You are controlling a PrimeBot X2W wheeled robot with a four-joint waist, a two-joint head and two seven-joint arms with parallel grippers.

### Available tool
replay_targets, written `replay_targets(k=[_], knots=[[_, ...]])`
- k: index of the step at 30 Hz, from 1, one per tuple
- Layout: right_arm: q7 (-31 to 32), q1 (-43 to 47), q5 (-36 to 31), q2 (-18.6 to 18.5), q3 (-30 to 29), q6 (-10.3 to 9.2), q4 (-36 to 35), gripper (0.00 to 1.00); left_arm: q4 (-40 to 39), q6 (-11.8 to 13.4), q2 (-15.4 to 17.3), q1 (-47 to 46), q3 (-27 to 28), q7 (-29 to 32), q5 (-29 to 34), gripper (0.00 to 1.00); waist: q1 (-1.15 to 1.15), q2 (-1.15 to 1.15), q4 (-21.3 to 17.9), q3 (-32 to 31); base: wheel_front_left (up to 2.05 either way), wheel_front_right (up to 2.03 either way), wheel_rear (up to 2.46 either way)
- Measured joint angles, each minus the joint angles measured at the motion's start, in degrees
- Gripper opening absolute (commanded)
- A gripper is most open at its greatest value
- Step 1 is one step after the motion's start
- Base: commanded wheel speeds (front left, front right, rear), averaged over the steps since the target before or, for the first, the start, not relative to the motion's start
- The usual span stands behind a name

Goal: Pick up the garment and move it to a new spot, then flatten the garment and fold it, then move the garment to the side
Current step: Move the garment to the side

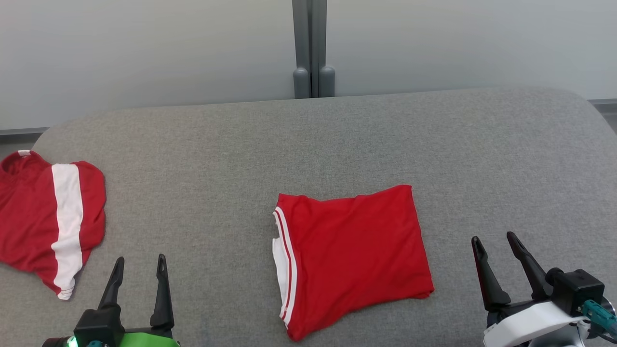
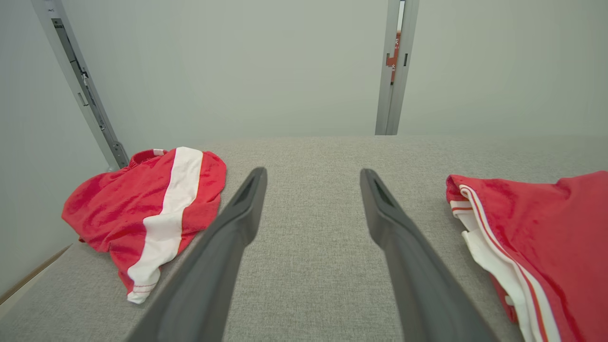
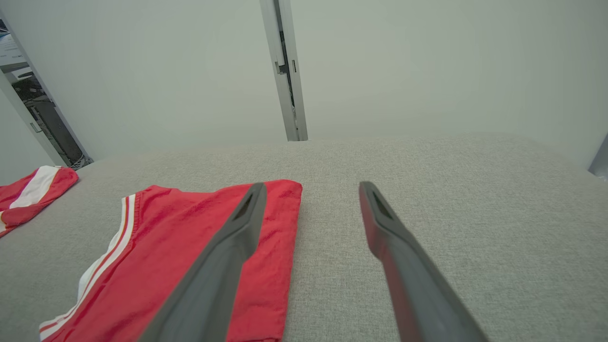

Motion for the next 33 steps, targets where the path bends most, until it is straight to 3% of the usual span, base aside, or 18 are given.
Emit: replay_targets(k=[33], knots=[[2.5,0.3,-1.8,0.4,-0.5,0.00,-1.4,1.00,-1.1,1.8,1.1,0.0,-1.0,2.4,-1.2,1.00,0.00,0.00,0.4,-0.3,0.00,0.00,0.00]])
